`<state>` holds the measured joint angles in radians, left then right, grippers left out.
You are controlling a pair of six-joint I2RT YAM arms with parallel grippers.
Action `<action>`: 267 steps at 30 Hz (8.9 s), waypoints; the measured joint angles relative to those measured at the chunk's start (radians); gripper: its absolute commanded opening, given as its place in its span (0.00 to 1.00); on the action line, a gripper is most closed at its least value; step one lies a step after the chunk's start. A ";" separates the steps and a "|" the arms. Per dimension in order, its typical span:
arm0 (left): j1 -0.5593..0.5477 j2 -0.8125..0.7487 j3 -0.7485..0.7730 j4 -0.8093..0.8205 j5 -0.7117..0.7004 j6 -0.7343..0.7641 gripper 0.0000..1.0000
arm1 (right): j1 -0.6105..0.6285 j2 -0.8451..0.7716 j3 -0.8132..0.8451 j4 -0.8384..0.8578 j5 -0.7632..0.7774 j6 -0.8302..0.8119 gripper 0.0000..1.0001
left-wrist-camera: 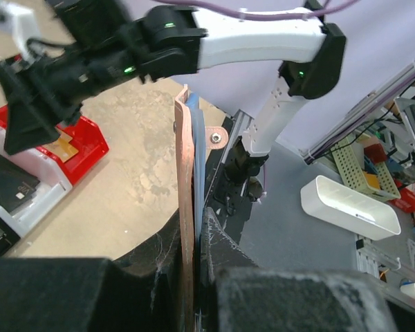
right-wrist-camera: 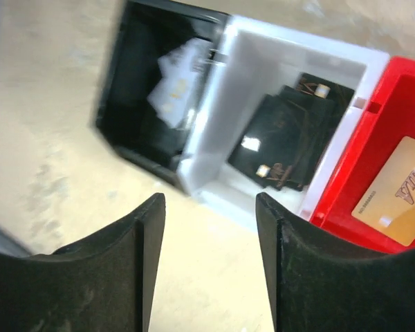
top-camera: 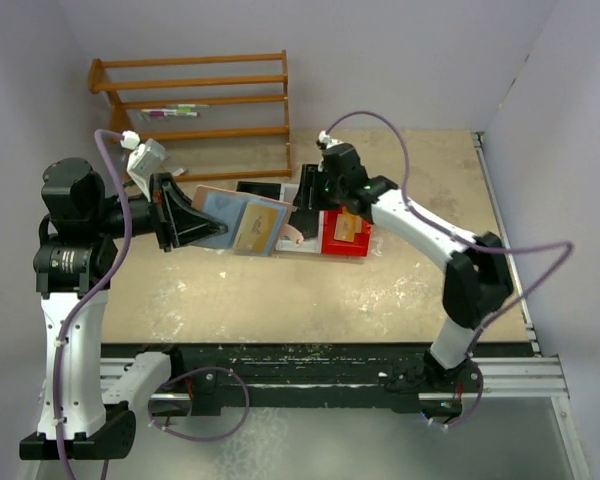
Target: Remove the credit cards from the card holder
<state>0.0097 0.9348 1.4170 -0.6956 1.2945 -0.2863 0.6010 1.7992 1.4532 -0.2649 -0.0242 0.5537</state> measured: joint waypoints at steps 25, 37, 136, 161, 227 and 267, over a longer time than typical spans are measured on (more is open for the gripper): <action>-0.002 0.007 -0.159 0.583 -0.090 -0.649 0.01 | 0.305 -0.523 -0.623 1.220 -0.328 0.279 0.70; -0.002 -0.035 -0.224 0.563 -0.095 -0.608 0.04 | 0.312 -0.491 -0.586 1.281 -0.332 0.353 0.59; -0.005 -0.015 -0.226 0.217 -0.049 -0.211 0.60 | 0.231 -0.378 -0.235 0.834 -0.749 0.337 0.00; -0.006 0.099 -0.159 -0.350 0.070 0.408 0.33 | 0.224 -0.037 0.466 -0.246 -1.001 -0.277 0.00; -0.004 -0.022 -0.391 0.566 -0.166 -0.594 0.00 | 0.197 -0.254 -0.433 1.316 -0.589 0.755 0.34; -0.012 -0.043 -0.401 0.709 -0.049 -0.802 0.07 | 0.212 -0.230 -0.572 1.682 -0.633 0.914 0.00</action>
<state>-0.0025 0.8917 1.0164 0.0135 1.2457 -1.0885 0.8127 1.5696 0.8814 1.4170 -0.6575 1.4677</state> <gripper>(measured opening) 0.104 0.005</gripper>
